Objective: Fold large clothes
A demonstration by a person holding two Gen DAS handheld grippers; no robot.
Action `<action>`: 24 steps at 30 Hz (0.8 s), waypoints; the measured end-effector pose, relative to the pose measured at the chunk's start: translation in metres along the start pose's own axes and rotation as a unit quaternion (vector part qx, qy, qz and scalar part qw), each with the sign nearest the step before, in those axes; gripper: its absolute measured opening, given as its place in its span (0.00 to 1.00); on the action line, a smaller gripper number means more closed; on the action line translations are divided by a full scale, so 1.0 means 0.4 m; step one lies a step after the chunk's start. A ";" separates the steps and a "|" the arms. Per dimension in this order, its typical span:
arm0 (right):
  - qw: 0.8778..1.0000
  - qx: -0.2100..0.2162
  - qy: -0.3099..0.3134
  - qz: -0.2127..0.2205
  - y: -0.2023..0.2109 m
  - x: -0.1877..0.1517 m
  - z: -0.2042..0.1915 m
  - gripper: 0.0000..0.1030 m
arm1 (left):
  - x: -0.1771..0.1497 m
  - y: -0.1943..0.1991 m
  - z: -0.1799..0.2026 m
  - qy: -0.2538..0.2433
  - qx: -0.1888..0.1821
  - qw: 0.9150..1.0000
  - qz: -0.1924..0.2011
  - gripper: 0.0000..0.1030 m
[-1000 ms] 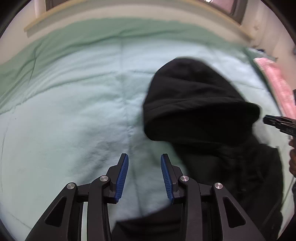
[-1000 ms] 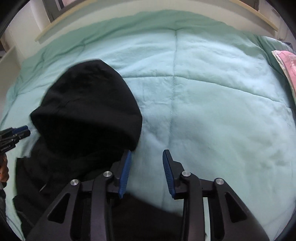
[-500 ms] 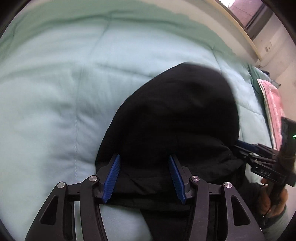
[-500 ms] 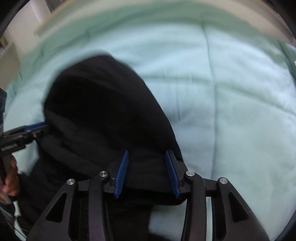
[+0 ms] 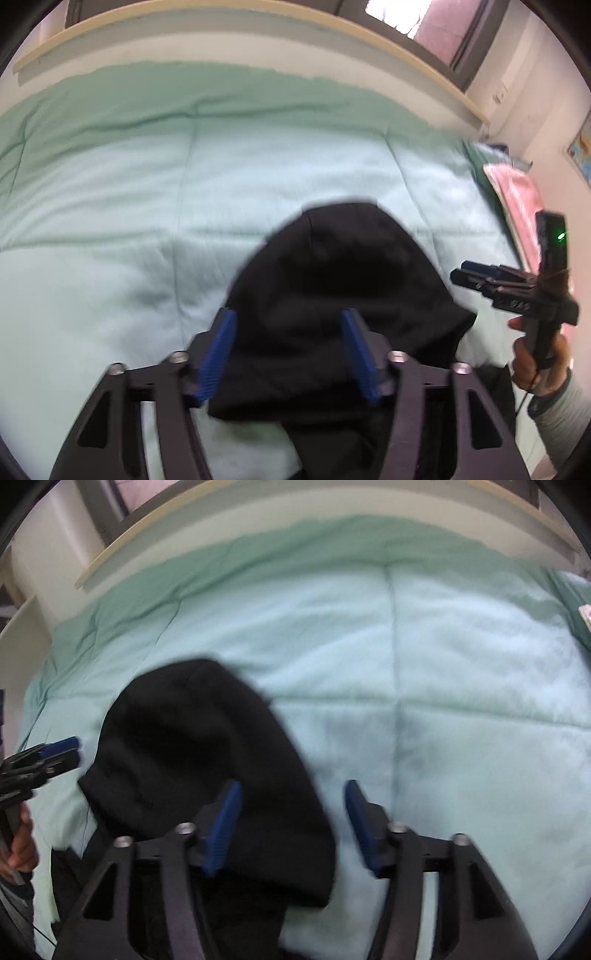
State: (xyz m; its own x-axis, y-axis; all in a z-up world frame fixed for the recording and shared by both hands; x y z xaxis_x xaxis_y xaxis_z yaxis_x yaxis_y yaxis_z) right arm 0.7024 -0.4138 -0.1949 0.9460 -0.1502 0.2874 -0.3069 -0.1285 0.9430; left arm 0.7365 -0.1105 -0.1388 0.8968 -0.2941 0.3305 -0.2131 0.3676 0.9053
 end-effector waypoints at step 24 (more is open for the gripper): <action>0.985 0.085 0.146 -0.032 -0.088 0.060 -0.183 0.20 | -0.016 -0.022 0.070 -0.069 -0.015 0.997 -0.011 0.15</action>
State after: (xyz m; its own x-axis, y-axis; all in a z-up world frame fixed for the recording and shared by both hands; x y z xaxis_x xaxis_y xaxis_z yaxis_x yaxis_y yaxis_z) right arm 0.7437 -0.3410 -0.2089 0.9459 0.1483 0.2884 -0.2361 -0.2945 0.9260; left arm 0.7219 -0.1365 -0.1413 0.8387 -0.4209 0.3456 -0.1797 0.3852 0.9052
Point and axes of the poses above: each gripper's, at about its wrist camera, not at the fingertips, and y roughly against the way its jaws point, z to its right, x to its top, the point moved 8 cm from there along -y, roughly the way its jaws point, and after that the axes turned 14 degrees about -z, right-handed, at the moved point
